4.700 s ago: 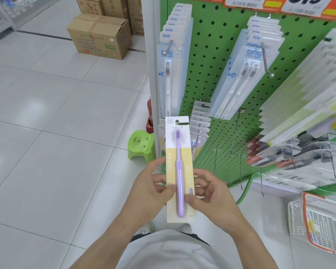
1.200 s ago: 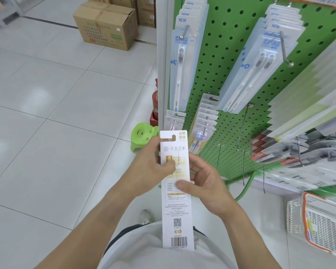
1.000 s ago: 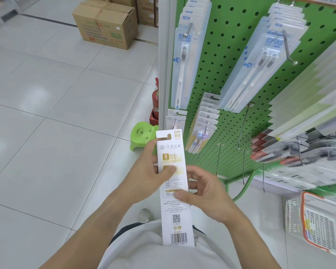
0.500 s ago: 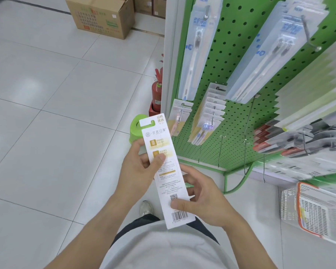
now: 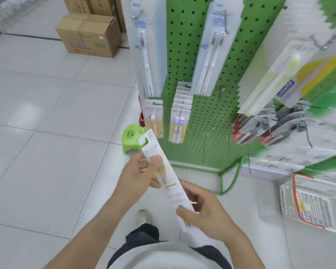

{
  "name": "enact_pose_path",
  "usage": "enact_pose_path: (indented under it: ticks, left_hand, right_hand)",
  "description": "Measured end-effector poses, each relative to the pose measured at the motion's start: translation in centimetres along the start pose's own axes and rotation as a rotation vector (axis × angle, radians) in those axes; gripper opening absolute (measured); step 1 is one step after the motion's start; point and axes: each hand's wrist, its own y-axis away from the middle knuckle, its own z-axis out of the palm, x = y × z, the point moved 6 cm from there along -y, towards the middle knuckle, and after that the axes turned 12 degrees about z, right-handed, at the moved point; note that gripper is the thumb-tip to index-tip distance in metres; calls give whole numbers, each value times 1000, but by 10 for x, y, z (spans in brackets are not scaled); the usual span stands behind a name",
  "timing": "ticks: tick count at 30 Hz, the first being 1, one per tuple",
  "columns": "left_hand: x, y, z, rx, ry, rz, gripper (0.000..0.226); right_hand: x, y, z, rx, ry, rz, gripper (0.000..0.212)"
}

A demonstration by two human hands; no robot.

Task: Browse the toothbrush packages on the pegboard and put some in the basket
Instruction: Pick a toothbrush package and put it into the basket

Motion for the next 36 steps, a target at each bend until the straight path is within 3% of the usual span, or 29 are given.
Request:
enact_pose_path:
  ticks: [4,10,14,19,26,31,36]
  left_hand:
    - [14,24,77,-91,66,1,26]
    - [12,79,213,-59,126,-35,31]
    - [9,99,297,-57,141,-27,25]
    - [2,102,392,-77,207,-90,24]
    - [-19,107,572,-440,143,-200,15]
    - [-32,62,685,-446,22,-157,15]
    - [-53,24,800,-453,-30,-122,26]
  right_hand:
    - [26,48,-44,155,166,-51,77]
    - [78,147,-126,342,385,-47,83]
    - [118,204,-192,507,273,-46,68]
    - [169,258,-278,633,68,120,45]
    - [218,281,-407,873,-73,226,25]
    - [260,286,-510,824,-12,393,25]
    - [311,290,-609,859,-171,464,18]
